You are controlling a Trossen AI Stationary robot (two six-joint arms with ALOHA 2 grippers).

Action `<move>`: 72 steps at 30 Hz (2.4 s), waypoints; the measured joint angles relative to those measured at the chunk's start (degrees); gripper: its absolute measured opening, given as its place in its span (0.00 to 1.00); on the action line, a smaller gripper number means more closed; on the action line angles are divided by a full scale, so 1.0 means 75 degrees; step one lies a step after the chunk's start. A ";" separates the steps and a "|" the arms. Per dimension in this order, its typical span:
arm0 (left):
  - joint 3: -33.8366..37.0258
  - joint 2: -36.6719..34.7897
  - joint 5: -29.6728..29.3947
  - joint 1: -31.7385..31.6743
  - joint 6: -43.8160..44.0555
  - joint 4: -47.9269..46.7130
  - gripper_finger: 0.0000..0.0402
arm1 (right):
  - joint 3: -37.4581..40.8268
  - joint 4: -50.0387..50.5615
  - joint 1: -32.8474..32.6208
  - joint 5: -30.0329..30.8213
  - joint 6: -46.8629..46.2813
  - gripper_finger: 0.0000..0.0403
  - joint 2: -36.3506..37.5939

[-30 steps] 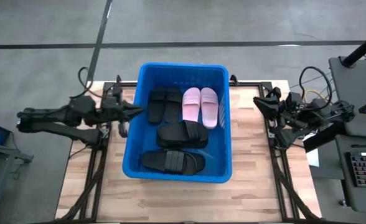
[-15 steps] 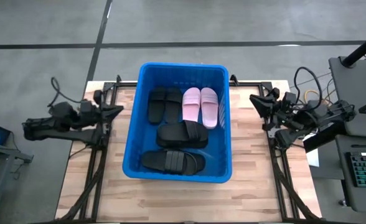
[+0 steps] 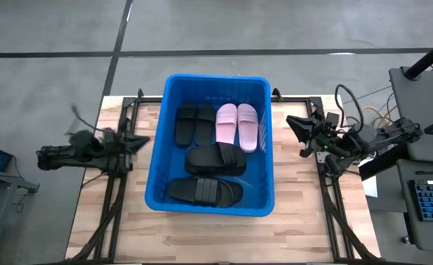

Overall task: Pick and place slides into bin
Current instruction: Return to Home Position

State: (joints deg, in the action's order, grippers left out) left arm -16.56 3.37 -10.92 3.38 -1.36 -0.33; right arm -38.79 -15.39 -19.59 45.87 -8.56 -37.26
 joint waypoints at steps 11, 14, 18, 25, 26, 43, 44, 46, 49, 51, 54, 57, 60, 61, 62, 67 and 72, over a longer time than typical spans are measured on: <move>0.1754 -0.0199 0.0024 -0.0002 0.0471 0.2477 0.00 | -0.0025 -0.1467 -0.0003 0.0086 0.0589 0.12 -0.0985; 0.2144 -0.0230 0.0026 0.0000 0.0459 0.3199 0.00 | -0.0183 -0.1498 -0.0003 0.0037 0.0752 0.12 -0.1215; 0.2148 -0.0155 0.0081 0.0000 0.0083 0.3179 0.00 | -0.0405 -0.1514 0.0000 0.0037 0.0974 0.12 -0.1444; 0.2149 -0.0231 0.0280 0.0000 -0.0035 0.3185 0.00 | -0.0637 -0.1647 0.0023 -0.0305 0.1406 0.12 -0.1840; 0.2151 -0.0210 0.0283 0.0000 -0.0006 0.3182 0.00 | -0.0635 -0.1733 0.0036 -0.0418 0.1411 0.12 -0.1934; 0.2161 -0.0171 0.0420 0.0000 0.0328 0.3179 0.00 | 0.0856 -0.1824 0.0440 -0.1993 0.0338 0.05 -0.2238; 0.2161 -0.0174 0.0420 0.0000 0.0288 0.3182 0.00 | 0.0975 -0.1798 0.0541 -0.1994 0.0374 0.05 -0.2177; 0.2161 -0.0170 0.0419 0.0000 0.0146 0.3174 0.00 | 0.1172 -0.1800 0.0799 -0.1997 0.0638 0.04 -0.2030; 0.2163 -0.0146 0.0396 0.0000 0.0126 0.3176 0.00 | 0.1450 -0.1819 0.1402 -0.2121 0.1342 0.04 -0.1612; 0.2163 -0.0142 0.0396 0.0000 0.0124 0.3174 0.00 | 0.1584 -0.1807 0.2040 -0.2610 0.1494 0.04 -0.1306; 0.2163 -0.0142 0.0376 0.0000 0.0124 0.3176 0.00 | 0.1773 -0.1760 0.3107 -0.4204 0.1165 0.04 -0.0716; 0.2163 -0.0142 0.0332 0.0000 0.0124 0.3179 0.00 | 0.1989 -0.1740 0.3890 -0.5123 0.0552 0.04 -0.0178; 0.2166 -0.0142 0.0158 0.0000 0.0124 0.3176 0.00 | 0.2133 -0.1160 0.4039 -0.5156 0.0461 0.02 0.0251; 0.2166 -0.0139 0.0145 0.0000 0.0124 0.3176 0.00 | 0.2170 -0.1047 0.4026 -0.5181 0.0461 0.02 0.0369; 0.2166 -0.0136 0.0140 0.0000 0.0124 0.3176 0.00 | 0.2223 -0.1021 0.3985 -0.5197 0.0408 0.02 0.0487; 0.2169 -0.0133 0.0094 0.0003 0.0124 0.3176 0.00 | 0.2592 -0.1003 0.3536 -0.4990 0.0328 0.02 0.1166; 0.2172 -0.0130 -0.0015 0.0006 0.0124 0.3170 0.00 | 0.3305 -0.0981 0.3091 -0.4906 0.0693 0.02 0.2152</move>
State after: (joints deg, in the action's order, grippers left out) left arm -0.27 2.39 -11.03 3.42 -0.43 23.44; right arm -14.00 -22.75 3.59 9.07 -3.36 -21.12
